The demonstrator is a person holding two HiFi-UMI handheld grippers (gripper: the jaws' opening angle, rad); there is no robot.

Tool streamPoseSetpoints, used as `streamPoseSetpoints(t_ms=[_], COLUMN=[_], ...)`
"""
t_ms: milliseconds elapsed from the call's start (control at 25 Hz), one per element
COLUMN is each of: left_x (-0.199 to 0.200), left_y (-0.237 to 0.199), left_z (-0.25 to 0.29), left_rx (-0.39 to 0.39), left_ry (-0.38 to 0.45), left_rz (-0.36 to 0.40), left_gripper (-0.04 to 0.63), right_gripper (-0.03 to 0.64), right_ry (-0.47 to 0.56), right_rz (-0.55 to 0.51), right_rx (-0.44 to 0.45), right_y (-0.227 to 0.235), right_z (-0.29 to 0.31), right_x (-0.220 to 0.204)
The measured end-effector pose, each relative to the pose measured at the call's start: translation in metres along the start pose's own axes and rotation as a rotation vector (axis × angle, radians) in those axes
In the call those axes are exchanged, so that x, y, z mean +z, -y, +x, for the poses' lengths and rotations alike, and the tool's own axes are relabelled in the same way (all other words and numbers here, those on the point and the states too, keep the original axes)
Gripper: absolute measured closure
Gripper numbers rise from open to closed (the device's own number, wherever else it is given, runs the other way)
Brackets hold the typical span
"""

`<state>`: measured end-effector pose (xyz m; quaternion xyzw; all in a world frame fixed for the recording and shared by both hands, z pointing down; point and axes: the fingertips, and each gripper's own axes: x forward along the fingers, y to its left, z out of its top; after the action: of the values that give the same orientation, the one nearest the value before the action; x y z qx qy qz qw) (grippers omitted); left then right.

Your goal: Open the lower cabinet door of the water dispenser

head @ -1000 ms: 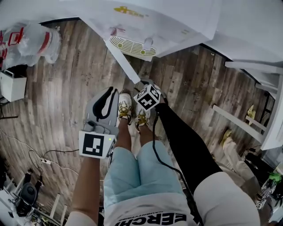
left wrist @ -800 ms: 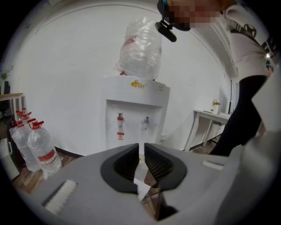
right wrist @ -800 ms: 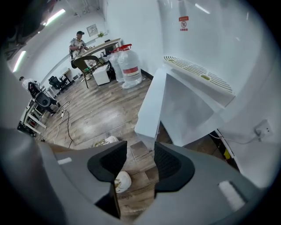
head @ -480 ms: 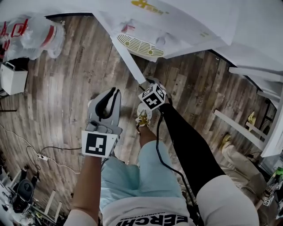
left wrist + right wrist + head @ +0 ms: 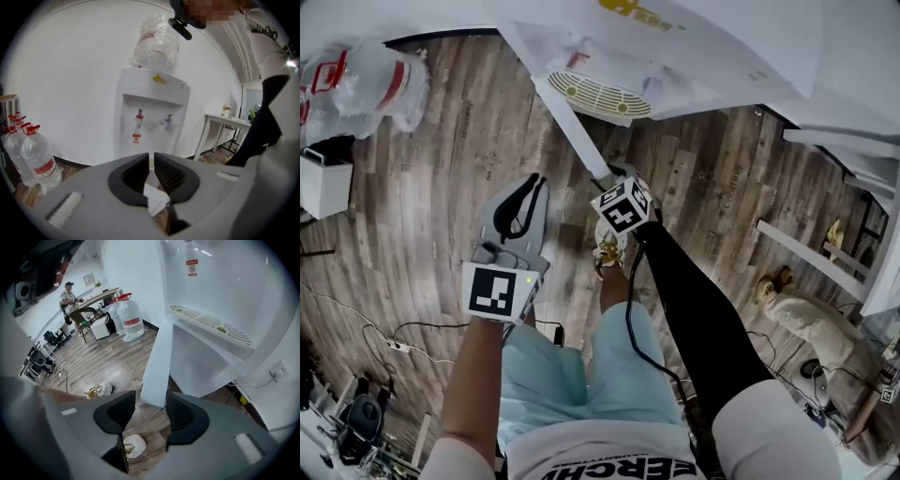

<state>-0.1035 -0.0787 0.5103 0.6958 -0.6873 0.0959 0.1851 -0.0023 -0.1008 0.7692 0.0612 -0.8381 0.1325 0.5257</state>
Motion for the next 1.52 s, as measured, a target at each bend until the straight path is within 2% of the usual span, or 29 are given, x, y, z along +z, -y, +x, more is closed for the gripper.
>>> streamPoseSetpoints(t_ms=[280,800,1120,1280,1520], left_x=[0.001,-0.004,0.01,0.007,0.002], left_y=[-0.012,-0.042,-0.071,-0.076,-0.091], left_z=[0.006,0.006,0.003,-0.004,-0.018], left_rx=[-0.053,-0.099,-0.067,-0.051,-0.03], left_ry=[-0.011,-0.025,0.012,-0.036,-0.038], left_rz=[-0.005,-0.033,-0.018,-0.058,-0.076], left_gripper=[0.538,0.538,0.538,0.538,0.538], right_gripper=[0.425,0.425,0.425,0.425,0.423], right_ry=[-0.018,-0.03,-0.049,-0.076,-0.113], right_rz=[0.031,0.091,0.092,0.054,0.031], right_rx=[-0.021,-0.036,-0.008,0.017,0.046], right_y=[-0.006,-0.027,-0.047,-0.061,-0.073], right_z=[0.003,0.013,0.024,0.027,0.032], right_x=[0.0,0.009,0.017,0.019,0.026])
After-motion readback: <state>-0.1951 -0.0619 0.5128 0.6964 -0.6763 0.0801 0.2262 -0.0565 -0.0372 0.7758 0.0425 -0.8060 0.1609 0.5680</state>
